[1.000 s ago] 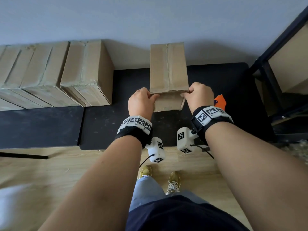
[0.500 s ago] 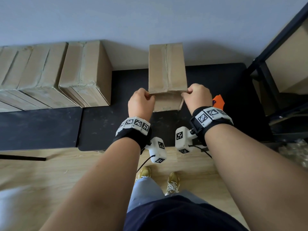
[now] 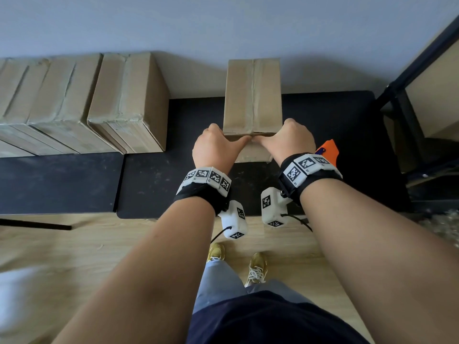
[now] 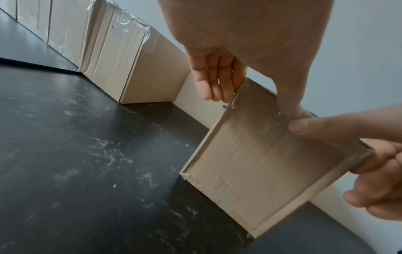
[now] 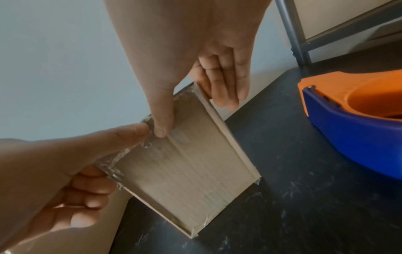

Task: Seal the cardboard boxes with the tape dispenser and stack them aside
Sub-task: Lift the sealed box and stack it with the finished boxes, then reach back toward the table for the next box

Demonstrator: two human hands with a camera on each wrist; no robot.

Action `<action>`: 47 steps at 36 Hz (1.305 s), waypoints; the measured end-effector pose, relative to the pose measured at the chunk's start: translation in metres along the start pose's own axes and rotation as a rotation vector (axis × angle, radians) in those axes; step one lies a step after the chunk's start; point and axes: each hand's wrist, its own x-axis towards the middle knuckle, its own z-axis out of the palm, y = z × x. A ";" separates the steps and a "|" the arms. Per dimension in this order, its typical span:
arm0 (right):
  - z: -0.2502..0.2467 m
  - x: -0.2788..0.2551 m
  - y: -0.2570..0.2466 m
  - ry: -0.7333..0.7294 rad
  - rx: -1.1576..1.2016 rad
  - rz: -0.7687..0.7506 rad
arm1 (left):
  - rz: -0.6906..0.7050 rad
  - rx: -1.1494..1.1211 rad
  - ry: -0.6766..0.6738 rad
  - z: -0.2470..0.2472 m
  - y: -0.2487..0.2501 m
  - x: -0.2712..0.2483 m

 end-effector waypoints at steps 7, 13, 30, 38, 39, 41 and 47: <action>-0.008 0.005 0.017 0.000 0.071 -0.094 | 0.029 0.077 0.028 0.002 0.001 0.001; -0.009 0.011 0.020 -0.041 0.091 -0.112 | 0.019 0.081 0.031 0.006 0.000 0.001; 0.000 0.008 -0.029 -0.231 0.257 -0.008 | 0.051 0.148 0.170 -0.020 -0.036 0.007; 0.028 0.003 -0.092 -0.235 0.288 -0.019 | -0.065 0.095 0.149 -0.060 -0.083 0.026; 0.032 0.003 -0.099 -0.236 0.299 -0.009 | -0.074 0.094 0.143 -0.064 -0.090 0.029; 0.041 0.005 -0.110 -0.233 0.338 0.021 | -0.066 0.129 0.124 -0.072 -0.102 0.033; 0.064 0.006 -0.133 -0.211 0.399 0.082 | 0.097 0.414 0.133 -0.094 -0.128 0.053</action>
